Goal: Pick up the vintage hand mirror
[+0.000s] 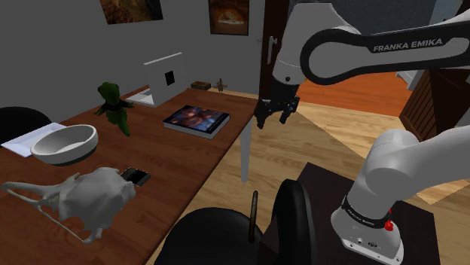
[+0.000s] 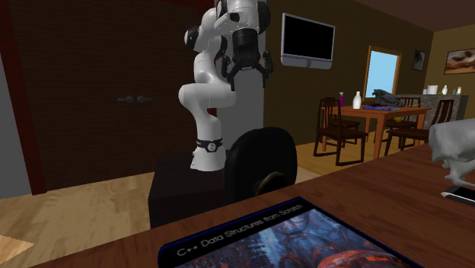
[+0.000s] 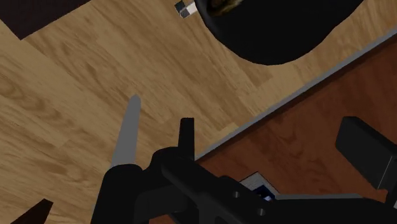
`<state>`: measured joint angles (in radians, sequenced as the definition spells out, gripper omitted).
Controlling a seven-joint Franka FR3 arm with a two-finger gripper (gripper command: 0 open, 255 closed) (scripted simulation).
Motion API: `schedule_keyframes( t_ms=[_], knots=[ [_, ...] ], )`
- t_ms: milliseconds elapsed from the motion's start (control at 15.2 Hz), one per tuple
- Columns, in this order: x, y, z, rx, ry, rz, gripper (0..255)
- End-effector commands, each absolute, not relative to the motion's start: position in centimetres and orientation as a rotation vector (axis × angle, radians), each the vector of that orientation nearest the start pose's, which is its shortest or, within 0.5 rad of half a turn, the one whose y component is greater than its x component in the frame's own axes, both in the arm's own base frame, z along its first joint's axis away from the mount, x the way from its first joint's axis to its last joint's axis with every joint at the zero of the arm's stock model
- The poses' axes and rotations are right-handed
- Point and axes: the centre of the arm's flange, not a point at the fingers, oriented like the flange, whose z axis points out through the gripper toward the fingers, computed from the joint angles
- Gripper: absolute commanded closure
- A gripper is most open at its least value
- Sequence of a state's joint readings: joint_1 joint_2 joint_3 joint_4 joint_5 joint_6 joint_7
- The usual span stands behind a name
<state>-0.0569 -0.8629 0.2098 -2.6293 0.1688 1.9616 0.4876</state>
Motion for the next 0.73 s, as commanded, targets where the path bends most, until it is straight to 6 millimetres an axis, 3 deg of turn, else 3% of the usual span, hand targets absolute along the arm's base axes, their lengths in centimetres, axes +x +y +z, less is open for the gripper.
schedule_keyframes(
  t_ms=[0,660],
  knots=[
    [31.1,7.5,48.9,-2.987,0.773,-0.256,0],
    [31.9,12.4,36.6,-2.892,1.233,-0.142,0]
  ],
)
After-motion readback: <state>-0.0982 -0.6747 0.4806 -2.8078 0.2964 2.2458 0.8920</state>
